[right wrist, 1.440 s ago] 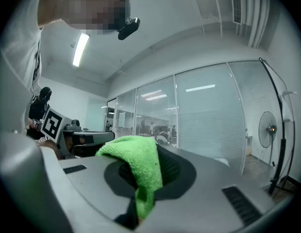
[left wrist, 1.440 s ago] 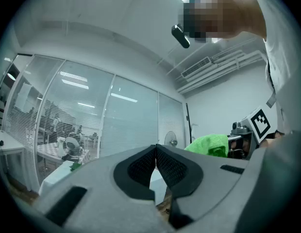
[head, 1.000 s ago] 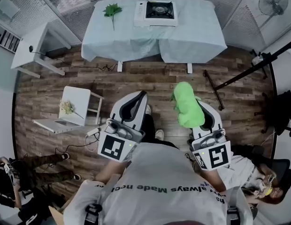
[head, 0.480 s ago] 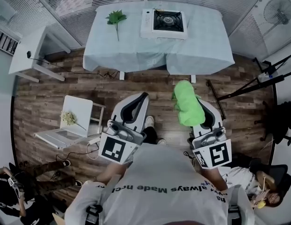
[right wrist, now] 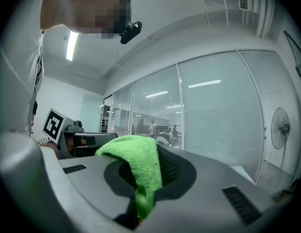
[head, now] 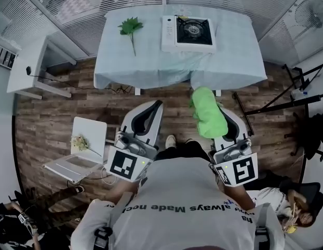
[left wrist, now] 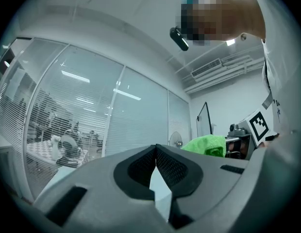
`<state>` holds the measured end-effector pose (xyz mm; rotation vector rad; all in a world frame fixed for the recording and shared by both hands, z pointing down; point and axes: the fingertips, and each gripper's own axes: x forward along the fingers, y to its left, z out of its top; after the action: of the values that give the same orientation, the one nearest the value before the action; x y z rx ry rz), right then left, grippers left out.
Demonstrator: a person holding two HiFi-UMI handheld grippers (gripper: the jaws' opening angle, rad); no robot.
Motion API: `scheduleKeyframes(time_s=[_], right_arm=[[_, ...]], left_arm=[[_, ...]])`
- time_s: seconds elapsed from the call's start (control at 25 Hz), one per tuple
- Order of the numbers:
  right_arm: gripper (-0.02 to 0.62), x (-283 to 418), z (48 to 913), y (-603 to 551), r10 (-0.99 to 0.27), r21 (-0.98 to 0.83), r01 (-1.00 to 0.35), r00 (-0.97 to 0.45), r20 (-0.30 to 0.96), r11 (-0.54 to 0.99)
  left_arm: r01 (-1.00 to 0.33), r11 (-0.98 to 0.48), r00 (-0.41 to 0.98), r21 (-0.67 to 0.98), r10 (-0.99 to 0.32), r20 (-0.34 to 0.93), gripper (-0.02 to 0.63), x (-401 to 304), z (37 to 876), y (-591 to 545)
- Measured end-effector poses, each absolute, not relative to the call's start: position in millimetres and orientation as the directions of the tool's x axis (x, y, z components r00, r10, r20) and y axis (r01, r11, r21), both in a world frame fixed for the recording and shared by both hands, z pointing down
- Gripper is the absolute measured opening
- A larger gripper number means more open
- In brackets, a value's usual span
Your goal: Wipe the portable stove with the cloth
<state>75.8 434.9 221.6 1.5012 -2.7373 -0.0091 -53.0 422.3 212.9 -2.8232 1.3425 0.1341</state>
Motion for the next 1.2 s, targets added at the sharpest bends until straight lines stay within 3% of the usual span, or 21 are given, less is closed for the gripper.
scheduleKeyframes(time_s=[0.52,1.2], right_arm=[[0.024,105,231,349,-0.867,-0.002,-0.867,-0.499,0.007,0.499],[0.023,227,225,177,-0.868,-0.043,-0.867,-0.495,-0.035,0.496]], left_arm=[[-0.764,-0.644,0.642,0.035,-0.765,-0.055,0.012,-27,224,334],[-0.768,-0.640,0.639,0.015,-0.767,-0.052,0.012,94,210,161]])
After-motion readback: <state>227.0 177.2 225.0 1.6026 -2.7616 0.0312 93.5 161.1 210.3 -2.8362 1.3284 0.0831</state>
